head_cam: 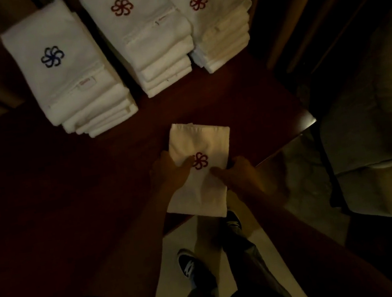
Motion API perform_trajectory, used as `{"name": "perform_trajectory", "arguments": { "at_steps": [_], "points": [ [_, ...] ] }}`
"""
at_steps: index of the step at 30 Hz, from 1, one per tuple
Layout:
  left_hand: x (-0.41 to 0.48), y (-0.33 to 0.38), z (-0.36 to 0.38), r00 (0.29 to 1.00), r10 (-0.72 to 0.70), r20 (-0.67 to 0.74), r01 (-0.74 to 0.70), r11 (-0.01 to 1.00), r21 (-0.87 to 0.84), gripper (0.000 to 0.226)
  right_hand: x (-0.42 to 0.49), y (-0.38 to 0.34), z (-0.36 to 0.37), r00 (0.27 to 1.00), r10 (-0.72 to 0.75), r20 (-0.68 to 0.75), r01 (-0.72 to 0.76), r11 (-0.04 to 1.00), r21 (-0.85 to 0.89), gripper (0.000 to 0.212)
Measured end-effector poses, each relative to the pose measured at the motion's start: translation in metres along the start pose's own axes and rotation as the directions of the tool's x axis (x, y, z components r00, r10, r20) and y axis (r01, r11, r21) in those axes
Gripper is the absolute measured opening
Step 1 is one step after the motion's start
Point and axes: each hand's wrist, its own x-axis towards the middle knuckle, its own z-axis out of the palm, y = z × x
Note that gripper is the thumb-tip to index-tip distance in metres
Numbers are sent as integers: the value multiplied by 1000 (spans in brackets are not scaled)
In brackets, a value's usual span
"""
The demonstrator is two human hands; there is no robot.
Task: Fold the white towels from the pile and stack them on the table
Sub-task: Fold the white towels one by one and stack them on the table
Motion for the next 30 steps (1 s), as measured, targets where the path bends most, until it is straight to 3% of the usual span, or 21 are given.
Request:
{"name": "perform_trajectory", "arguments": {
  "at_steps": [6, 15, 20, 25, 30],
  "points": [
    [-16, -4, -15, 1000, 0, 13, 3, 953, -302, 77, -20, 5, 3, 999, -46, -27, 49, 992, 114, 44],
    [-38, -1, -40, 994, 75, -82, -105, 875, -473, 62, -45, -10, -2, 972, -218, -89, 232, 950, 211, 40],
    [-39, 10, -75, 928, 300, -221, -372, 777, -508, 77, -63, -39, -18, 857, -493, -151, 511, 851, 122, 55],
    [-41, 45, -117, 863, 426, -271, -505, 710, -491, 43, -77, -83, -41, 778, -608, -158, 619, 785, 24, 38],
    [-41, 82, -162, 837, 479, -266, -539, 638, -549, 44, -91, -129, -70, 720, -656, -225, 686, 723, 87, 40]
  ]
}}
